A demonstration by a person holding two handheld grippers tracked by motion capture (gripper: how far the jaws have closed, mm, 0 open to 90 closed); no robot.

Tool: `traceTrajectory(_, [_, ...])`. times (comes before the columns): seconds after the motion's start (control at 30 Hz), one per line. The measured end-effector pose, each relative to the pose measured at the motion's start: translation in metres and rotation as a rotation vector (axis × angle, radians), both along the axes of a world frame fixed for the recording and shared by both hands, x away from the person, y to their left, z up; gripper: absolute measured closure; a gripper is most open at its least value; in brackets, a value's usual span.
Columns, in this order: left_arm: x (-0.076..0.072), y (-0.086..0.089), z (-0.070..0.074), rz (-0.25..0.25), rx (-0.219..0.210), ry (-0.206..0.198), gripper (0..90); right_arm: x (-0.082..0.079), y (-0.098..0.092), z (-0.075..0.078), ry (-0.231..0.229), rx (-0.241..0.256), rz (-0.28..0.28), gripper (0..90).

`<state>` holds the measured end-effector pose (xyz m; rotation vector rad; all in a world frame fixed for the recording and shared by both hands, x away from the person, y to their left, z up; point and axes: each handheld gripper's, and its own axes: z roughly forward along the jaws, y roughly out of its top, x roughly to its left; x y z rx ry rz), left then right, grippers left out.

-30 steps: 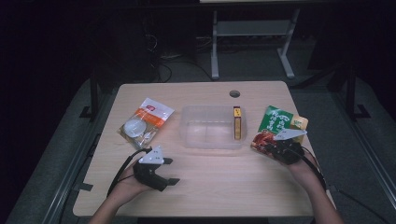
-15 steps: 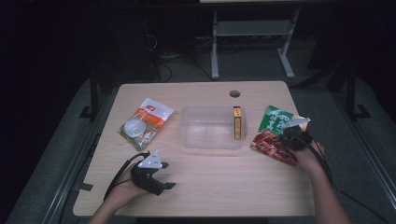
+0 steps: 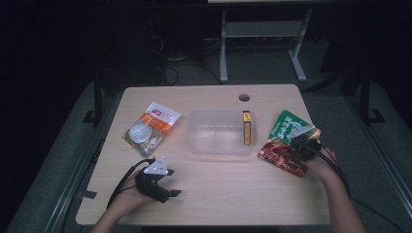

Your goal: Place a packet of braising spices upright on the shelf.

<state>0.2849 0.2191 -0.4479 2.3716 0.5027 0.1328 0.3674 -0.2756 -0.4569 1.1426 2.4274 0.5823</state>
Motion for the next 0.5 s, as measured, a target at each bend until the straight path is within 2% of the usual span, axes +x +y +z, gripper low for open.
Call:
traceTrajectory(0.1, [-0.001,-0.001,-0.001,0.004,-0.003,0.006,21.7,-0.006,0.001,0.001,0.027,0.032,0.032,90.0])
traceTrajectory(0.27, [-0.001,-0.002,-0.002,0.005,-0.012,0.007,21.7,-0.016,0.009,0.003,0.042,0.009,0.083,90.0])
traceTrajectory(0.37, [-0.002,-0.002,-0.003,0.004,-0.014,0.011,21.7,-0.018,0.011,0.004,0.058,0.014,0.097,90.0])
traceTrajectory(0.4, [-0.002,-0.002,-0.003,0.001,-0.013,0.011,21.6,-0.02,0.015,0.005,0.081,0.008,0.123,90.0])
traceTrajectory(0.5, [-0.002,-0.003,-0.003,-0.004,-0.011,0.016,21.6,-0.024,0.02,0.007,0.11,0.014,0.178,90.0])
